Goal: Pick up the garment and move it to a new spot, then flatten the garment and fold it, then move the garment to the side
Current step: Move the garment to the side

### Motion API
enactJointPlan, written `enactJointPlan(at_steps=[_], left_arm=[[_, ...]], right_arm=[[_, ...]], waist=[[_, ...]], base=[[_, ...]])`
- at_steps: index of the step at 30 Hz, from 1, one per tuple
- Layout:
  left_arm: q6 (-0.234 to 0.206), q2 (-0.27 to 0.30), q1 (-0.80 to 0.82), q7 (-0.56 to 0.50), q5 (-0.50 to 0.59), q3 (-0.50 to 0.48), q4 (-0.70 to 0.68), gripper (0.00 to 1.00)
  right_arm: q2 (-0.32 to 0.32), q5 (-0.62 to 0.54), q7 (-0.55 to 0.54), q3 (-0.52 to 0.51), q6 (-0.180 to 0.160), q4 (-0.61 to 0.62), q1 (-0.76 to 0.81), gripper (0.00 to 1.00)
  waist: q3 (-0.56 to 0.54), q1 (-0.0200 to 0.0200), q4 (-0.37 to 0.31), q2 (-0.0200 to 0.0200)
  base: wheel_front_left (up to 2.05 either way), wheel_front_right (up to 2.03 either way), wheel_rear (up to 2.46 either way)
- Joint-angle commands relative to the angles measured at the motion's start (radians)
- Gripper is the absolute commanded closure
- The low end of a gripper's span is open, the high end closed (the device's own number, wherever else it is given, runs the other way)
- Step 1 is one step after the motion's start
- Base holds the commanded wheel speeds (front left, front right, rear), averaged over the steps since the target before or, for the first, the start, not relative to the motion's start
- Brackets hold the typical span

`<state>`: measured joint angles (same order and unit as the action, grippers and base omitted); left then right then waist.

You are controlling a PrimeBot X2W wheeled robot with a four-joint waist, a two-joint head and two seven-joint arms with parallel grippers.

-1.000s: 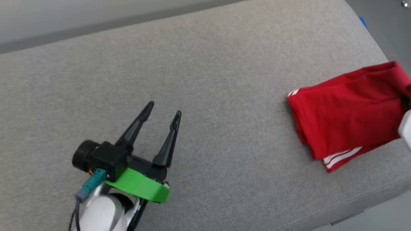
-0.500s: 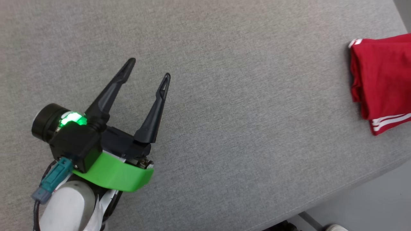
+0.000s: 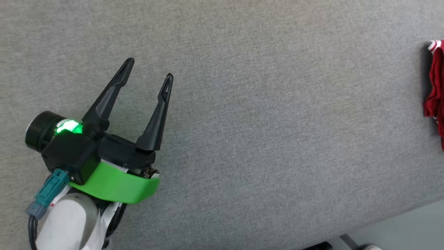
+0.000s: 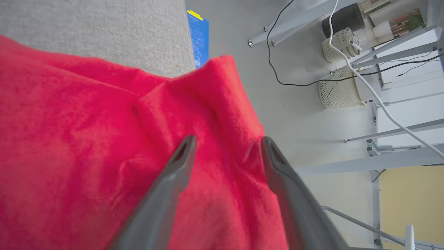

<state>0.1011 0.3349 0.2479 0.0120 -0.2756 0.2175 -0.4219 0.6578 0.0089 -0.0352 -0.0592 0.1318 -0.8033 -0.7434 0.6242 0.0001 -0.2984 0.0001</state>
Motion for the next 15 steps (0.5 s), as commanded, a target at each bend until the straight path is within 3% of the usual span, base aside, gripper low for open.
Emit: enactJointPlan(at_steps=[1, 8, 15], left_arm=[[-0.005, -0.009, 0.003, 0.018, -0.006, 0.0, 0.018, 0.0], [-0.012, -0.043, -0.037, 0.104, -0.034, 0.002, 0.137, 0.0], [-0.026, -0.077, -0.106, 0.179, -0.072, -0.01, 0.269, 0.0]], right_arm=[[0.004, -0.011, 0.015, -0.003, -0.001, -0.009, -0.021, 0.0], [0.028, 0.034, 0.078, 0.031, -0.001, 0.027, -0.016, 0.0], [0.017, 0.175, 0.1, 0.081, -0.001, 0.232, 0.061, 0.0]], waist=[[-0.046, -0.0001, 0.015, -0.0001], [-0.187, -0.0001, 0.054, -0.0001], [-0.357, -0.0001, 0.115, -0.0001]], base=[[0.0, 0.0, 0.0], [0.0, 0.0, 0.0], [0.0, 0.0, 0.0]])
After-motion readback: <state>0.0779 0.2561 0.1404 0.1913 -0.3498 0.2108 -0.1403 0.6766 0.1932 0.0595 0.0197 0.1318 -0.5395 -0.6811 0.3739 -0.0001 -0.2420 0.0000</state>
